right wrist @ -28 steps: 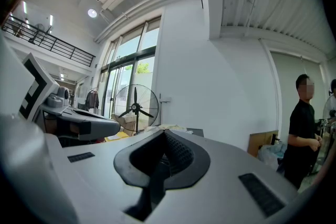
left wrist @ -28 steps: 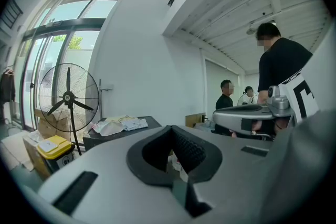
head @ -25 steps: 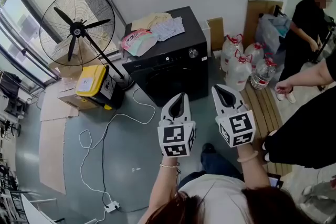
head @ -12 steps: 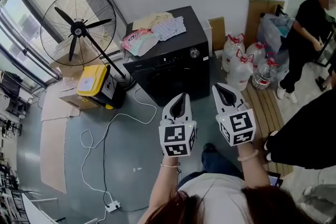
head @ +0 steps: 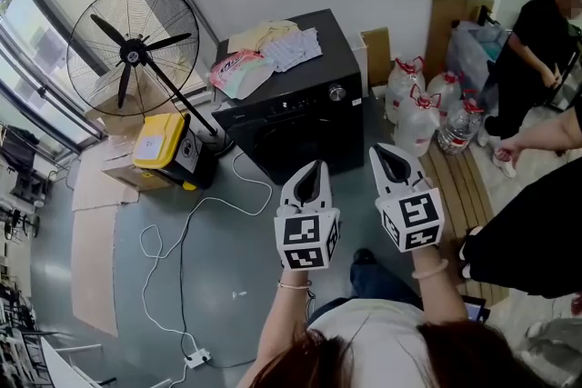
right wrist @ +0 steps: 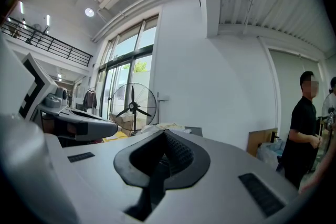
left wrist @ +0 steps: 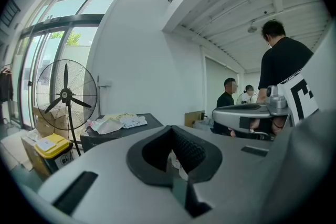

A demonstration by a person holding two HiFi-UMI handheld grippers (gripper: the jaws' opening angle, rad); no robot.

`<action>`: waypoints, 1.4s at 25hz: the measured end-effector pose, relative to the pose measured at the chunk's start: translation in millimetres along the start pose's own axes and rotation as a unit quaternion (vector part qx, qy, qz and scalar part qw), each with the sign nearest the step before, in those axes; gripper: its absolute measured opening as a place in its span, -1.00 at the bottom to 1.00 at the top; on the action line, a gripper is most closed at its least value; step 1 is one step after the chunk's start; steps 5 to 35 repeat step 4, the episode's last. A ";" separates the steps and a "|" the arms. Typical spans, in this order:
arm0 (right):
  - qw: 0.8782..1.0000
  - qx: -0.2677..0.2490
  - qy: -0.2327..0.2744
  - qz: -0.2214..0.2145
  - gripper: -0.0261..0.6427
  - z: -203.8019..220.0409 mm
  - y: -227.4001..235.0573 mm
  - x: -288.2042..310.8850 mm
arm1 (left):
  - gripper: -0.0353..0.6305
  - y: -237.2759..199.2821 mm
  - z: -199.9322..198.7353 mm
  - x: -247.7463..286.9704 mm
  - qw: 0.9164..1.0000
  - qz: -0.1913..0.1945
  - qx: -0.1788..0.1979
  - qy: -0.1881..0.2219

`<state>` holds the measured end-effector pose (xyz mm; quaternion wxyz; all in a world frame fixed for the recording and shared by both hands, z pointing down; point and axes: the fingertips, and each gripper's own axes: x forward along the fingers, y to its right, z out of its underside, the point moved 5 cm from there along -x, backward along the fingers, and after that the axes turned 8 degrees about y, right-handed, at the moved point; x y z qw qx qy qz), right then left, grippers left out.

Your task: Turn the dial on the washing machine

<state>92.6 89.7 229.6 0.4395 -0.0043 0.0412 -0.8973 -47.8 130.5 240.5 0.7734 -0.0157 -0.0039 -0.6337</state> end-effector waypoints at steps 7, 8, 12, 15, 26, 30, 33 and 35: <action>1.000 0.000 -0.003 0.002 -0.84 -0.4 4.8 9.3 | -0.85 -4.6 -2.4 9.6 1.000 0.001 0.001 -0.001; 1.000 0.000 -0.003 0.002 -0.84 -0.4 4.8 9.3 | -0.85 -4.6 -2.4 9.6 1.000 0.001 0.001 -0.001; 1.000 0.000 -0.003 0.002 -0.84 -0.4 4.8 9.3 | -0.85 -4.6 -2.4 9.6 1.000 0.001 0.001 -0.001; 1.000 0.000 -0.003 0.002 -0.84 -0.4 4.8 9.3 | -0.85 -4.6 -2.4 9.6 1.000 0.001 0.001 -0.001; 1.000 0.000 -0.003 0.002 -0.84 -0.4 4.8 9.3 | -0.85 -4.6 -2.4 9.6 1.000 0.001 0.001 -0.001; 1.000 0.000 -0.003 0.002 -0.84 -0.4 4.8 9.3 | -0.85 -4.6 -2.4 9.6 1.000 0.001 0.001 -0.001; 1.000 0.000 -0.003 0.002 -0.84 -0.4 4.8 9.3 | -0.85 -4.6 -2.4 9.6 1.000 0.001 0.001 -0.001; 1.000 0.000 -0.003 0.002 -0.84 -0.4 4.8 9.3 | -0.85 -4.6 -2.4 9.6 1.000 0.001 0.001 -0.001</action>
